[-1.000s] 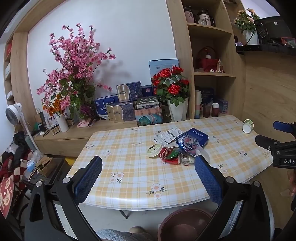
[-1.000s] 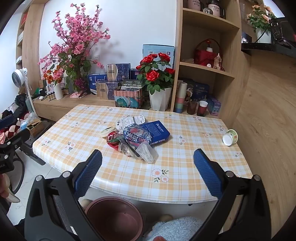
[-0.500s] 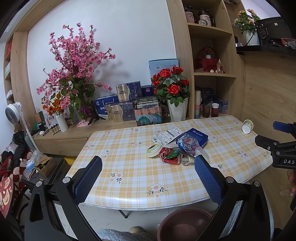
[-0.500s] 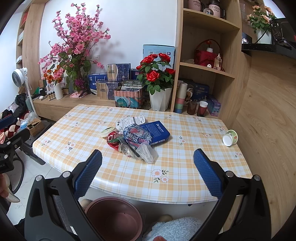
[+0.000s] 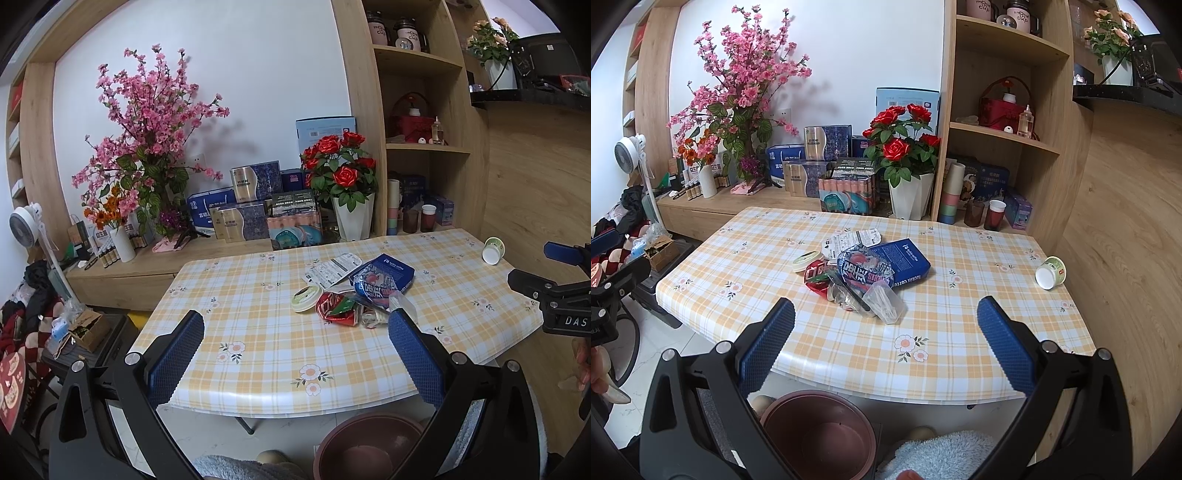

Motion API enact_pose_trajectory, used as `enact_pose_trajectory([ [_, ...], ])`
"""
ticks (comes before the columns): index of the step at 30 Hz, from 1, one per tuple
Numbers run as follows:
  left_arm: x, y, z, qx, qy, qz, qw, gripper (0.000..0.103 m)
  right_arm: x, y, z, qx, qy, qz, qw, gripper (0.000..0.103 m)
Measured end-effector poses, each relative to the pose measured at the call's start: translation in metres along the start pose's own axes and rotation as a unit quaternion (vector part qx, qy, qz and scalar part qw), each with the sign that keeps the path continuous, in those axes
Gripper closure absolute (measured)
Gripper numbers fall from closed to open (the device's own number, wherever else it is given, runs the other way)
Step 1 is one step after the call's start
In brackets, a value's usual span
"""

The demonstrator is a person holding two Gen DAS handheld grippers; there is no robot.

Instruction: Collect trash

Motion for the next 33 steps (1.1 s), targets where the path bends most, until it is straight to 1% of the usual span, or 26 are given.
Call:
enact_pose_trajectory([
  [33,0.0069,-0.0058,0.0010,0.007,0.000,0.005,1.0000,0.005,0.0026,0.0025,0.0018,0.000,0.002,0.000,1.000,0.006],
])
Point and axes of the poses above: each gripper's, at about its wrist camera, not at the fingertips, and z roughly the way its jaws point, y to its left, x to its underside, the point moved 3 cm from there along z, roughly the way its jaws point, and after that the axes turned 13 degrees about -x, right-handed, at the moved point
